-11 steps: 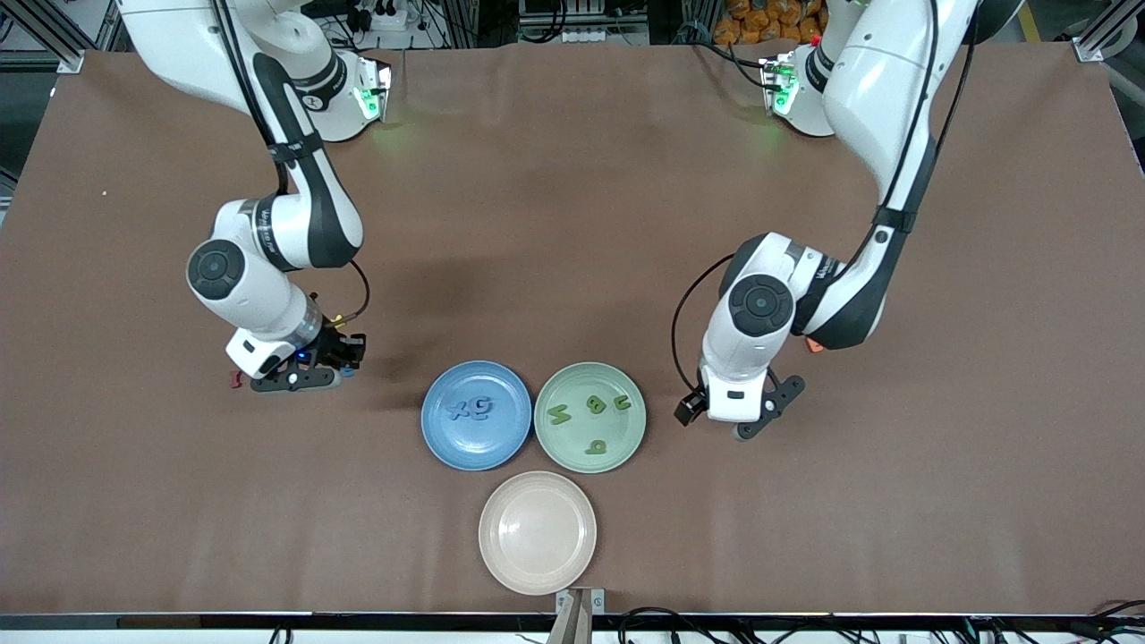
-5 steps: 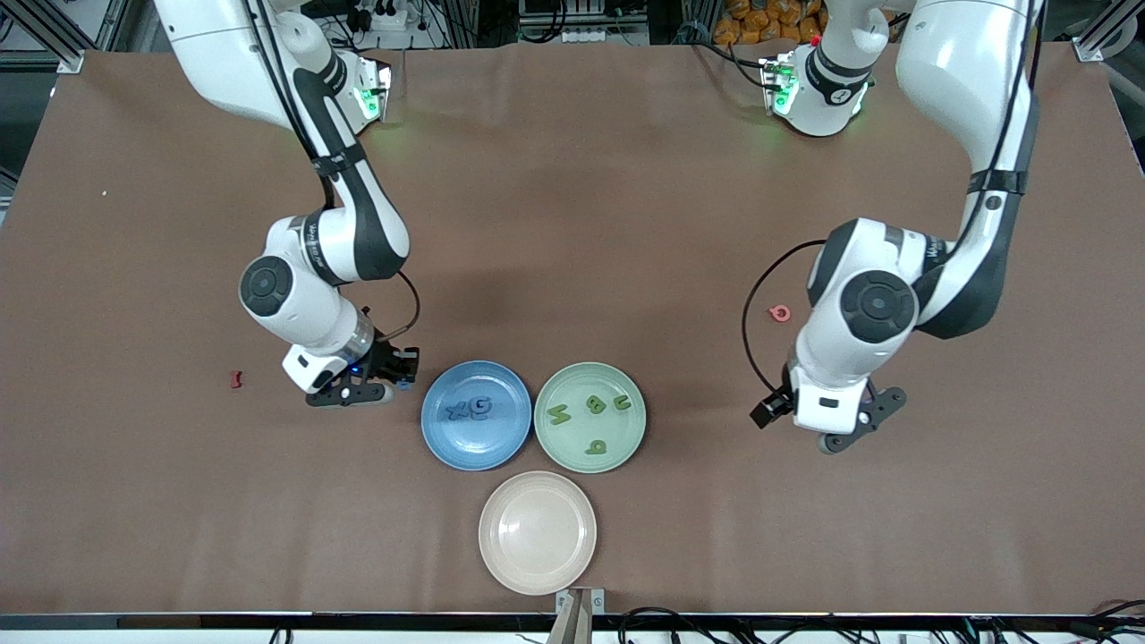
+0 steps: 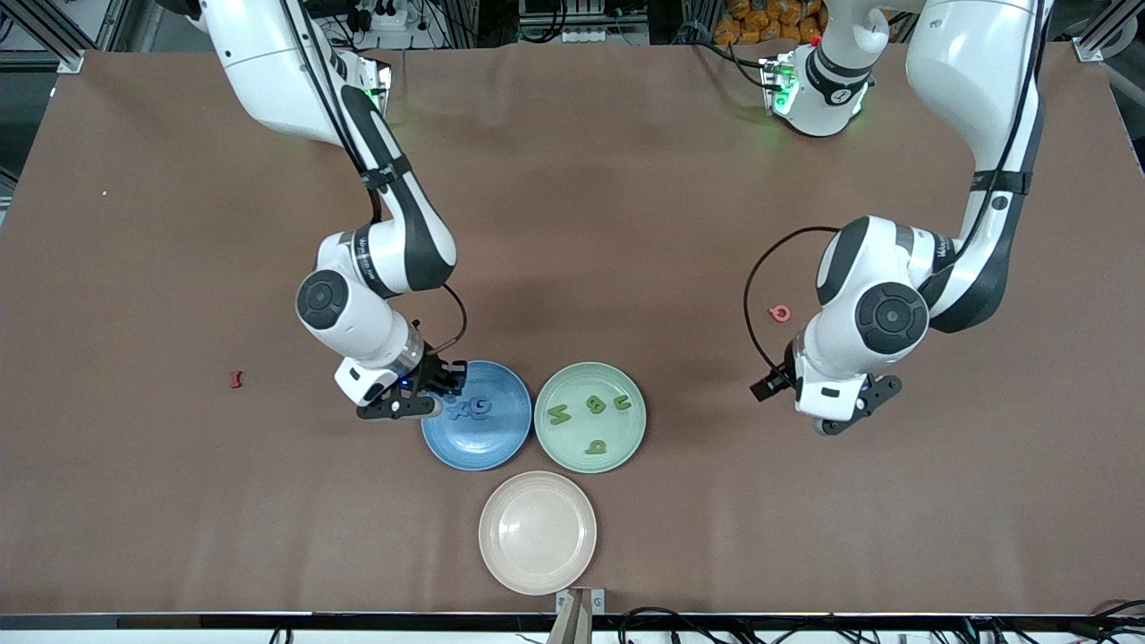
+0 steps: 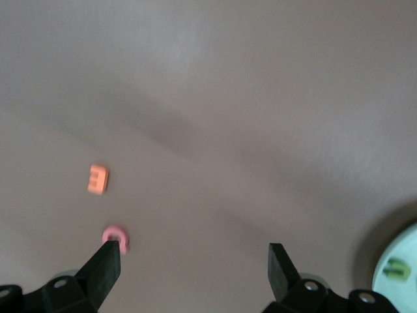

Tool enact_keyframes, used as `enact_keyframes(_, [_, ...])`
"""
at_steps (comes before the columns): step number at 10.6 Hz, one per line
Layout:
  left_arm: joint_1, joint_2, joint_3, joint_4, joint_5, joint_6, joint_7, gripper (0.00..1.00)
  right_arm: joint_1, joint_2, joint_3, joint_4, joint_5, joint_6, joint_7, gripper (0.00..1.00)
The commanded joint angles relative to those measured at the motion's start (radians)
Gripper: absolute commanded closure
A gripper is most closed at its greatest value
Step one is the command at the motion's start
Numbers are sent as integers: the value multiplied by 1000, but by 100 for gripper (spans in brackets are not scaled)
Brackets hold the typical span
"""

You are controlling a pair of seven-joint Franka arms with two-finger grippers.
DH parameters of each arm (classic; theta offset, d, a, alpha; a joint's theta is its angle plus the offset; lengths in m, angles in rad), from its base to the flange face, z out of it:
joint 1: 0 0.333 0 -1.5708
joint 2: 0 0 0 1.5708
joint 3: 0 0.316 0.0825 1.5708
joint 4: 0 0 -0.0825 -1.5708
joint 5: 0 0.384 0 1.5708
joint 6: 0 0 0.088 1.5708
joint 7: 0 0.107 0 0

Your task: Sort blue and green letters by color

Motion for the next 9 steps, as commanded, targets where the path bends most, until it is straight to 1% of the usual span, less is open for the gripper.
enact_keyframes(1, [28, -134, -22, -114, -101, -49, 25, 0, 7, 68, -7, 100, 29, -5, 16, 74])
enact_keyframes(2, [68, -155, -25, -122, -140, -48, 62, 0, 7, 71, -7, 102, 27, -3, 16, 51])
enact_keyframes(3, [118, -200, -25, -178, -186, -48, 121, 0, 8, 70, -7, 102, 27, -3, 16, 1])
enact_keyframes(4, [146, -244, -25, -238, -203, -43, 152, 0, 7, 70, -7, 101, 26, -3, 16, 0])
enact_keyframes(5, [149, -281, -22, -293, -198, -20, 154, 0, 5, 70, -7, 101, 24, -5, 4, 0])
enact_keyframes(7, [177, -338, -24, -407, -193, 73, 198, 0, -2, 68, -7, 102, 15, -6, -3, 0])
enact_keyframes(8, [171, -370, -28, -456, -193, 102, 201, 0, -6, 67, -8, 101, 12, -8, -7, 0])
enact_keyframes(9, [169, -399, -51, -482, -193, 115, 195, 0, -9, 65, -10, 98, 10, -9, -27, 0])
